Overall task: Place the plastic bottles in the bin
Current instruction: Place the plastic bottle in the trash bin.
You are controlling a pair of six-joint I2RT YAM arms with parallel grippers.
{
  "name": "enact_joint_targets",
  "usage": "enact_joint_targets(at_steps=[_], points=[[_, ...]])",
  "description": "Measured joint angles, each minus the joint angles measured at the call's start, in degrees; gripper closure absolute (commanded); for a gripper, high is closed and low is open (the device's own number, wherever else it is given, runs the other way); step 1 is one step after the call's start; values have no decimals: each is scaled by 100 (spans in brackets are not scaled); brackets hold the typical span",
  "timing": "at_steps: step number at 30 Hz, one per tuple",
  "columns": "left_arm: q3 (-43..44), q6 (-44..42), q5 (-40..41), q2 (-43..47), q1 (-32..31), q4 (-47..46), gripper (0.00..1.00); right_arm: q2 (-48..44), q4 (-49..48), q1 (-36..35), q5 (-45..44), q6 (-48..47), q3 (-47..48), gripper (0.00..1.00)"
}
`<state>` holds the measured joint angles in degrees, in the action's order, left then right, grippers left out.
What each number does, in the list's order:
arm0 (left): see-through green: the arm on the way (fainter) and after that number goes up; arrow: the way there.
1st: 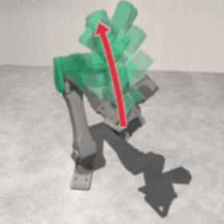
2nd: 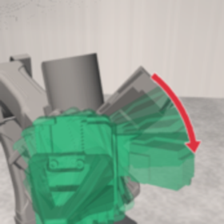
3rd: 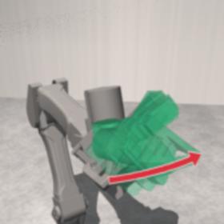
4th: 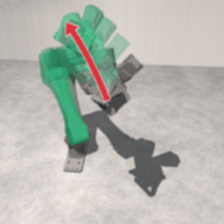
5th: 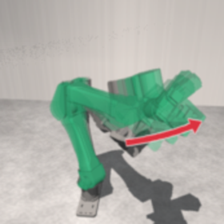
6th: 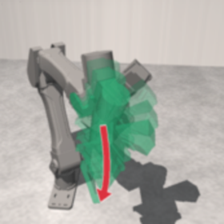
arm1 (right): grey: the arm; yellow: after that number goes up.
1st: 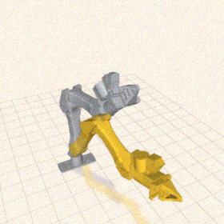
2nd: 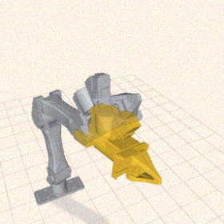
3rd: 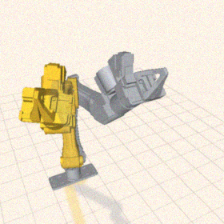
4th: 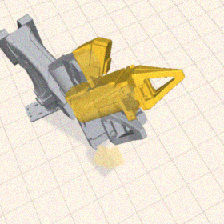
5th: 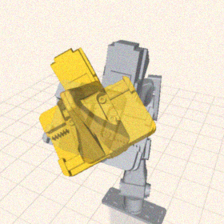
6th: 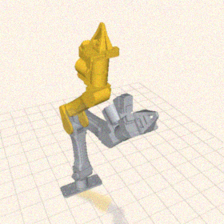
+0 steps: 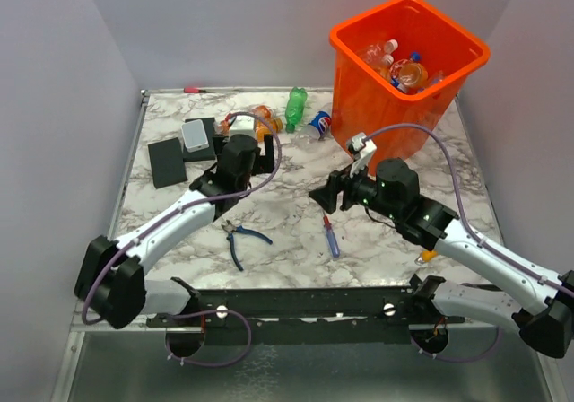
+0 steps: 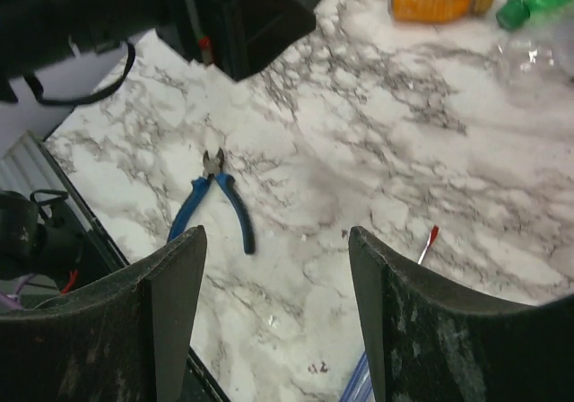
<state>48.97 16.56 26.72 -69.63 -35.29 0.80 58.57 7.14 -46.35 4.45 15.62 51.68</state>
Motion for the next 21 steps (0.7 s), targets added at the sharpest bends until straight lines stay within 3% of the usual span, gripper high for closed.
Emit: enact_joint_targets(at_steps=[7,12,21], points=[[1692,-365,-743,-1943,136,767,1,-1191,-101,-7,-428,356,-890,33],[3040,-817,-1626,-3250,131,815,1,-2002,-79,-7,-553,588,-1416,34],[4280,-1384,-2203,-4922,127,619,1,-2542,352,-7,-649,866,-1961,34]])
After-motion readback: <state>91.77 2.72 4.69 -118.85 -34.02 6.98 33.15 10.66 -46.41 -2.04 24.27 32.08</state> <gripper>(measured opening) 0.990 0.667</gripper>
